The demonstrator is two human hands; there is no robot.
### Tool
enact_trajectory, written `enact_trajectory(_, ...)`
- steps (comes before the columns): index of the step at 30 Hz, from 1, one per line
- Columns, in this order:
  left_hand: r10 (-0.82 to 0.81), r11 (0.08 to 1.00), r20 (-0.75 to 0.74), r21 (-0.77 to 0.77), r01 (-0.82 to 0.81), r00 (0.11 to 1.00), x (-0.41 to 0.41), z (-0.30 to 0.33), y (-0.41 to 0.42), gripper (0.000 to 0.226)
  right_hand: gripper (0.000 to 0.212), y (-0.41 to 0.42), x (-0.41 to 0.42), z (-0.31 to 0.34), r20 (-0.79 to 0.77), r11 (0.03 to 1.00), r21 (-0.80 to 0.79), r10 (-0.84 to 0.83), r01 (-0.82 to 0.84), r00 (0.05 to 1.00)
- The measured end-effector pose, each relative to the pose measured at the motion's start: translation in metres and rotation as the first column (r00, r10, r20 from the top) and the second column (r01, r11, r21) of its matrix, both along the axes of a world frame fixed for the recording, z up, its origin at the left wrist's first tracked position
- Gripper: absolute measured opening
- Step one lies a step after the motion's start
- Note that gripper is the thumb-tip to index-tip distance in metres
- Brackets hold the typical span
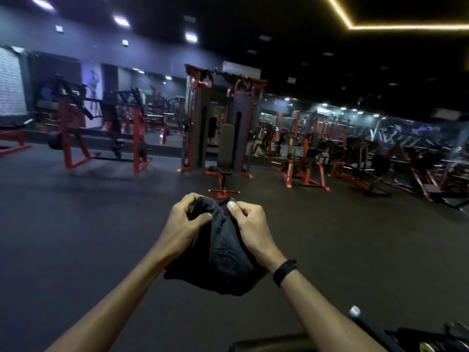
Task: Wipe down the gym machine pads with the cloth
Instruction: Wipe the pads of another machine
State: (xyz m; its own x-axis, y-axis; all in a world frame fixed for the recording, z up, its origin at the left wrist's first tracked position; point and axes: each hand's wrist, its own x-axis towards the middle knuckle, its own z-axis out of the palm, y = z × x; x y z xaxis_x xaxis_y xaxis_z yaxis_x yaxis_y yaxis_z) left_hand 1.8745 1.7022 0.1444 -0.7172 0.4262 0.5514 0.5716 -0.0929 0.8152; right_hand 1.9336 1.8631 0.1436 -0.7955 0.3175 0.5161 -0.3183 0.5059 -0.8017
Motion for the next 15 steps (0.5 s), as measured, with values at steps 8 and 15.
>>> enact_trajectory(8, 0.119, 0.992, 0.022, 0.049, -0.12, 0.993, -0.051, -0.003, 0.008, 0.007, 0.05, 0.013, -0.067, -0.024, 0.027, 1.0, -0.011, -0.012, 0.012, 1.0)
enact_trajectory(15, -0.072, 0.997, 0.042, -0.019, 0.073, 0.996, -0.137, 0.003, 0.029, 0.03, 0.046, 0.029, -0.145, -0.02, 0.03, 0.998, 0.007, -0.062, 0.061, 0.998)
